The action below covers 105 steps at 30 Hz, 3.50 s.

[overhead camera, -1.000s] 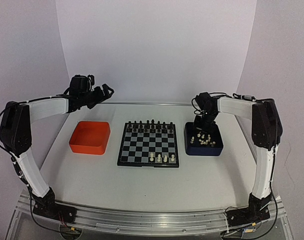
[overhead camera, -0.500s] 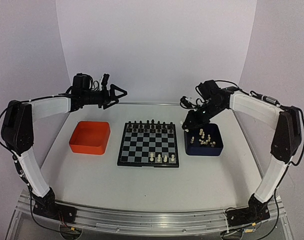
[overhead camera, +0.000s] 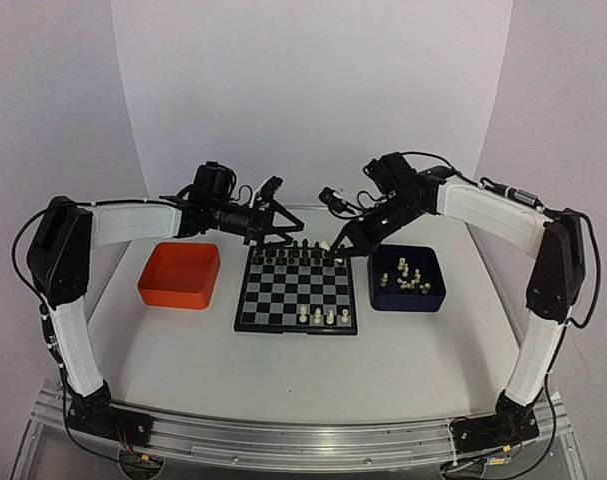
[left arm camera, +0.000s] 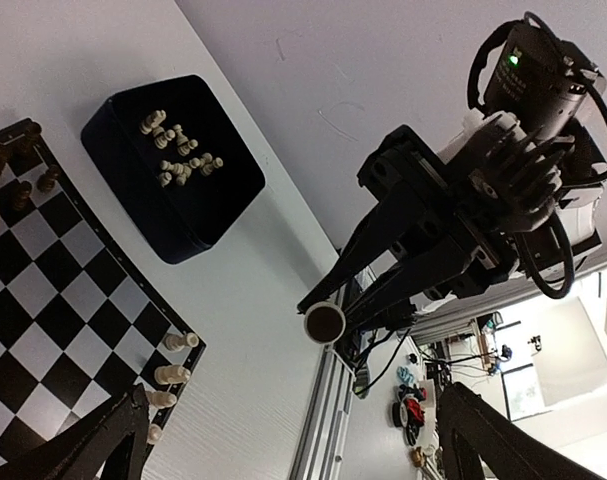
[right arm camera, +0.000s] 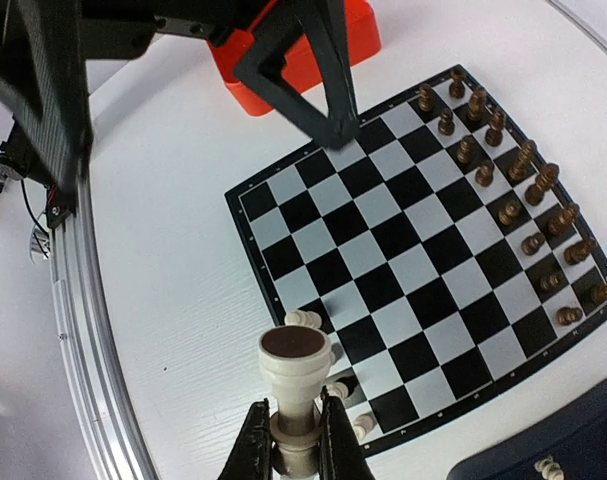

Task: Set up the chess pieces on the board
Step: Place the chess piece on the chessboard.

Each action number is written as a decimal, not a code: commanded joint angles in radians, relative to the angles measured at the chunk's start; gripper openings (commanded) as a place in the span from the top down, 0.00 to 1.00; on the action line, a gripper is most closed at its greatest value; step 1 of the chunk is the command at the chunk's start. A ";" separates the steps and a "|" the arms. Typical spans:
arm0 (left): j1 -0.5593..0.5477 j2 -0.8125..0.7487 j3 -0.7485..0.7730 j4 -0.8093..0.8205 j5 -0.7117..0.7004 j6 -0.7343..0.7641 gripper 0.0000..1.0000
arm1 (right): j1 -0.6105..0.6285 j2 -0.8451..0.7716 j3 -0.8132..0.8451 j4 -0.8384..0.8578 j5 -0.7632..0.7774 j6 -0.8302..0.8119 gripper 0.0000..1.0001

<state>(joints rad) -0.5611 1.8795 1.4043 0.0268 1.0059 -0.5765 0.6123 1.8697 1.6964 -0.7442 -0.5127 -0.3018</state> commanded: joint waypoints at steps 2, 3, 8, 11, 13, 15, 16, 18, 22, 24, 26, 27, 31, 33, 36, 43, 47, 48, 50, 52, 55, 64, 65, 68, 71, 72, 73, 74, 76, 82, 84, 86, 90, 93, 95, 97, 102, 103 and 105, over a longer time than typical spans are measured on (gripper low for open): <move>-0.030 0.032 0.062 -0.007 0.083 -0.013 0.04 | 0.044 0.056 0.087 0.007 -0.049 -0.050 1.00; -0.031 0.038 0.064 -0.007 0.087 -0.020 0.06 | 0.047 0.061 0.096 0.007 -0.051 -0.053 1.00; -0.033 0.055 0.056 0.003 0.092 -0.048 0.17 | 0.057 0.072 0.112 0.015 -0.049 -0.062 1.00; -0.038 0.068 0.063 0.006 0.104 -0.055 0.28 | 0.059 0.078 0.119 0.021 -0.050 -0.063 1.00; -0.039 0.077 0.068 0.002 0.113 -0.064 0.36 | 0.058 0.081 0.124 0.025 -0.045 -0.065 1.00; -0.039 0.087 0.072 0.000 0.129 -0.071 0.42 | 0.058 0.084 0.125 0.030 -0.032 -0.067 1.00; -0.039 0.092 0.074 0.000 0.134 -0.074 0.44 | 0.058 0.086 0.126 0.032 -0.028 -0.068 1.00; -0.040 0.100 0.081 0.000 0.145 -0.077 0.49 | 0.058 0.089 0.128 0.035 -0.025 -0.067 1.00; -0.042 0.109 0.089 0.003 0.153 -0.081 0.68 | 0.058 0.089 0.123 0.043 -0.024 -0.071 1.00; -0.042 0.111 0.089 0.005 0.157 -0.084 0.81 | 0.059 0.090 0.121 0.045 -0.018 -0.077 1.00; -0.042 0.118 0.094 0.009 0.169 -0.088 0.94 | 0.058 0.092 0.121 0.050 -0.011 -0.077 1.00; -0.042 0.121 0.098 0.009 0.177 -0.091 0.99 | 0.058 0.094 0.122 0.054 -0.006 -0.076 1.00; -0.042 0.125 0.102 0.009 0.182 -0.097 1.00 | 0.058 0.097 0.125 0.066 0.015 -0.069 1.00; -0.042 0.123 0.104 0.009 0.179 -0.097 1.00 | 0.059 0.097 0.126 0.072 0.024 -0.064 1.00; -0.041 0.118 0.110 0.004 0.174 -0.094 1.00 | 0.058 0.094 0.123 0.081 0.040 -0.046 0.98; -0.019 0.098 0.118 -0.001 0.107 -0.084 1.00 | 0.058 0.058 0.095 0.103 0.026 0.009 0.44; 0.010 0.025 0.034 0.134 0.005 -0.128 1.00 | 0.058 -0.017 0.018 0.206 0.048 0.128 0.15; 0.018 -0.001 0.003 0.174 -0.027 -0.139 1.00 | 0.058 -0.043 -0.016 0.247 0.053 0.172 0.15; 0.033 -0.062 -0.078 0.256 -0.091 -0.167 1.00 | 0.056 -0.093 -0.083 0.344 0.049 0.258 0.14; 0.048 -0.112 -0.156 0.358 -0.144 -0.199 1.00 | 0.053 -0.137 -0.167 0.451 0.034 0.388 0.13; 0.058 -0.175 -0.254 0.492 -0.180 -0.242 1.00 | 0.043 -0.173 -0.270 0.647 0.003 0.588 0.12; 0.058 -0.293 -0.384 0.640 -0.260 -0.255 1.00 | 0.025 -0.130 -0.328 0.978 -0.142 1.067 0.16; 0.058 -0.300 -0.391 0.650 -0.264 -0.258 1.00 | 0.025 -0.117 -0.324 1.011 -0.154 1.107 0.17; 0.057 -0.305 -0.404 0.684 -0.265 -0.274 1.00 | 0.025 -0.078 -0.315 1.129 -0.178 1.212 0.18; 0.055 -0.300 -0.409 0.720 -0.258 -0.291 1.00 | 0.028 -0.033 -0.277 1.186 -0.204 1.274 0.21; 0.053 -0.299 -0.408 0.725 -0.258 -0.292 1.00 | 0.030 -0.016 -0.266 1.195 -0.209 1.292 0.22; 0.052 -0.298 -0.406 0.726 -0.259 -0.292 1.00 | 0.030 -0.001 -0.253 1.200 -0.211 1.306 0.23; 0.051 -0.295 -0.404 0.729 -0.255 -0.291 1.00 | 0.031 0.011 -0.245 1.205 -0.214 1.319 0.24; 0.049 -0.289 -0.400 0.732 -0.250 -0.292 1.00 | 0.032 0.037 -0.226 1.224 -0.221 1.343 0.26; 0.045 -0.287 -0.403 0.739 -0.249 -0.290 1.00 | 0.036 0.105 -0.171 1.303 -0.240 1.443 0.40; 0.044 -0.286 -0.404 0.732 -0.253 -0.289 1.00 | 0.038 0.120 -0.158 1.351 -0.249 1.483 0.43; 0.042 -0.283 -0.405 0.735 -0.253 -0.289 1.00 | 0.041 0.131 -0.149 1.375 -0.255 1.510 0.45; 0.042 -0.279 -0.407 0.742 -0.262 -0.289 1.00 | 0.044 0.134 -0.143 1.387 -0.261 1.526 0.53; 0.041 -0.269 -0.402 0.732 -0.272 -0.287 1.00 | 0.047 0.128 -0.143 1.387 -0.273 1.525 0.57; 0.041 -0.260 -0.395 0.730 -0.264 -0.284 1.00 | 0.049 0.125 -0.147 1.387 -0.273 1.523 0.59; 0.041 -0.254 -0.396 0.732 -0.267 -0.287 1.00 | 0.049 0.125 -0.144 1.388 -0.276 1.527 0.63; 0.041 -0.246 -0.392 0.730 -0.275 -0.289 1.00 | 0.049 0.122 -0.141 1.389 -0.286 1.529 0.74; 0.041 -0.246 -0.393 0.729 -0.275 -0.289 1.00 | 0.050 0.118 -0.144 1.389 -0.285 1.526 0.77; 0.041 -0.244 -0.393 0.727 -0.275 -0.288 1.00 | 0.049 0.112 -0.148 1.390 -0.281 1.519 0.85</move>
<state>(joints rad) -0.5168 1.6180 1.0000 0.7456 0.7465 -0.8648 0.6513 1.9976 1.5143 0.5810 -0.7627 1.2182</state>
